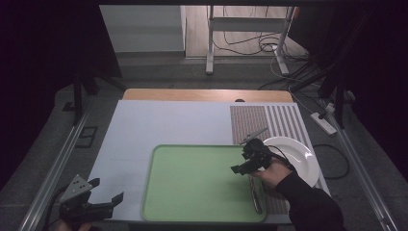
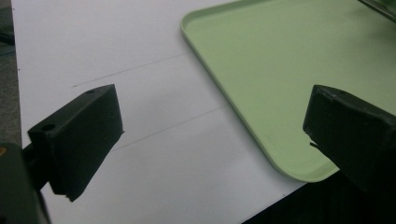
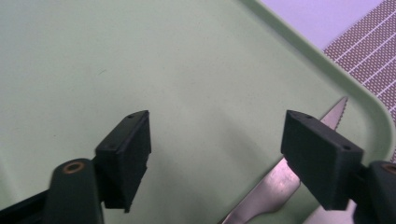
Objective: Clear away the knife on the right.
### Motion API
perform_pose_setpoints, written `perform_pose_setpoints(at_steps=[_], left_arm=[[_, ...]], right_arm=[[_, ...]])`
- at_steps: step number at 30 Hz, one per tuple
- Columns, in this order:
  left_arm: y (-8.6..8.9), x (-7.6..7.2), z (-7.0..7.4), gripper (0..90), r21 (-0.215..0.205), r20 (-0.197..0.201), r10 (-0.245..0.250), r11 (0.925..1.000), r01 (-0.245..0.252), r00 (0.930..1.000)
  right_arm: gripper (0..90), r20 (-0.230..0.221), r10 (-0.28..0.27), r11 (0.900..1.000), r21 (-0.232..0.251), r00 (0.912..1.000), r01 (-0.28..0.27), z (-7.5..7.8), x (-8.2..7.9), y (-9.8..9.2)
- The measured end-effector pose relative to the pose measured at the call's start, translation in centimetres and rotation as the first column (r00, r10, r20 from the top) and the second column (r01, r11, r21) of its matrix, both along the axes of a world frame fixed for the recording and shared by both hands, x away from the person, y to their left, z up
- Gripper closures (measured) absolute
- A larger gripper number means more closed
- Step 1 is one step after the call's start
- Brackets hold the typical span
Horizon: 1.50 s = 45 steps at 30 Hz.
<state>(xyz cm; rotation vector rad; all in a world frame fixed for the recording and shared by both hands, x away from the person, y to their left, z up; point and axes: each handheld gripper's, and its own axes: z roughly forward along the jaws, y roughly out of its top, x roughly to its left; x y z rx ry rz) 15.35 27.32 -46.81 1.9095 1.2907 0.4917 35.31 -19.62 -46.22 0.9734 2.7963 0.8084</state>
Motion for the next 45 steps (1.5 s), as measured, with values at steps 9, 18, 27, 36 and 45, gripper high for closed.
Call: perform_pose_setpoints(at_steps=[9, 18, 27, 36, 45], left_arm=[[0.0, 0.0, 0.0, 4.5, 0.000, -0.001, 0.000, 1.0000, 0.000, 1.0000], [0.0, 0.0, 0.0, 4.5, 0.001, 0.000, 0.000, 1.0000, 0.000, 1.0000], [0.0, 0.0, 0.0, 4.5, 0.002, -0.001, -0.001, 1.0000, 0.001, 1.0000], [0.0, 0.0, 0.0, 4.5, 0.004, -0.001, -0.002, 1.0000, 0.002, 1.0000], [-0.1, 0.0, 0.0, 4.5, 0.005, -0.001, -0.003, 1.0000, 0.003, 1.0000]], right_arm=[[16.2, 0.008, -0.008, 1.000, 0.013, 0.9999, 0.008, 0.3, -0.4, -0.9], [6.5, 0.009, -0.019, 1.000, 0.020, 0.9998, 0.019, 0.0, -0.7, -1.6], [0.5, 0.036, -0.026, 0.999, 0.028, 0.9990, 0.025, -0.3, -1.3, -2.2], [0.0, 0.066, -0.043, 0.999, 0.016, 0.9969, 0.042, -0.3, -1.8, -2.8], [0.0, 0.083, -0.068, 0.998, 0.021, 0.9942, 0.066, -0.1, -2.4, -3.5]])
